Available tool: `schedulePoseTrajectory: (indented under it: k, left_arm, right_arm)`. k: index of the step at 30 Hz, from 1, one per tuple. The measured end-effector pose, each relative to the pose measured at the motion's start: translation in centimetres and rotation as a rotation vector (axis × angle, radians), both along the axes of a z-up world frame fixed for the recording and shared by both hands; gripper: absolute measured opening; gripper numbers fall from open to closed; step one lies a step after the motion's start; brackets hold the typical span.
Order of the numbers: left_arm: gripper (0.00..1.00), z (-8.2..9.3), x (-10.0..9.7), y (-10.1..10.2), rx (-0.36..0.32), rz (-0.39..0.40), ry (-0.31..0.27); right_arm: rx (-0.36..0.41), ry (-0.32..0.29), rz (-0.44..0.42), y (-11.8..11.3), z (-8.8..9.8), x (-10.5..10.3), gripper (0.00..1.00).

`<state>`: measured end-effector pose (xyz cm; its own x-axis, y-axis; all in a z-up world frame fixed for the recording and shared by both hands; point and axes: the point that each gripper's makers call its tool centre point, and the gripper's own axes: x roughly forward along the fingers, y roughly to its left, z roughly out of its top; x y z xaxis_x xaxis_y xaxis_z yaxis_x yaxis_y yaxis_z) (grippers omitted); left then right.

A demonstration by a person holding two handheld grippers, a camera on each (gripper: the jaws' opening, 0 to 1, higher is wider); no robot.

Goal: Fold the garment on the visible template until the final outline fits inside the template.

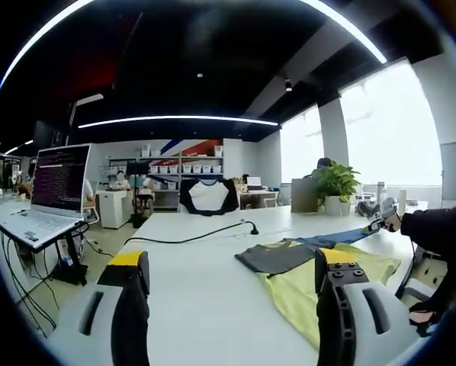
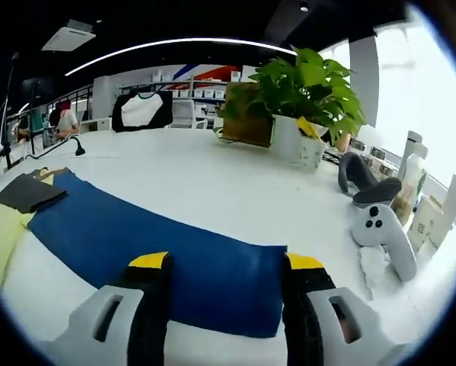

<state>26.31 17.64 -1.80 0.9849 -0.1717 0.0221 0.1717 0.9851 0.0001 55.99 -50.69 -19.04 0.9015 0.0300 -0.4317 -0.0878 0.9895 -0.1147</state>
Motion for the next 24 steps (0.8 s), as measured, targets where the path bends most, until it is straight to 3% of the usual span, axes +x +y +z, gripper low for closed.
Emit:
schedulePoseTrajectory:
  k: [3,5,6,7,8,15,19,24]
  left_arm:
    - [0.94,0.0,0.0,0.0,-0.004,0.001,0.0]
    - [0.94,-0.1,0.0,0.0,-0.002,0.001,0.002]
    - [0.94,-0.1,0.0,0.1,-0.002,0.001,0.003]
    - [0.94,-0.1,0.0,0.1,-0.004,0.002,0.004]
    - [0.94,-0.1,0.0,0.1,-0.005,0.002,0.003]
    - [0.93,-0.4,0.0,0.2,-0.007,0.001,0.012]
    - [0.93,-0.6,0.1,0.2,-0.009,0.001,0.022]
    - [0.92,-0.8,0.2,0.3,-0.009,0.005,0.029]
  right_arm:
    - [0.012,0.007,-0.008,-0.1,-0.1,-0.1,0.54]
    - [0.162,0.013,-0.054,0.0,-0.8,-0.3,0.52]
    - [0.098,-0.065,-0.031,-0.7,0.2,0.5,0.5]
    - [0.071,-0.013,-0.044,-0.8,-0.7,-0.3,0.47]
    - [0.103,-0.023,-0.049,-0.5,-0.7,-0.2,0.46]
    - [0.09,-0.032,-0.078,-0.5,-0.6,0.0,0.41]
    - [0.069,-0.039,-0.11,-1.3,-0.5,-0.2,0.18]
    - [0.05,-0.039,-0.149,-1.6,-0.4,-0.2,0.08]
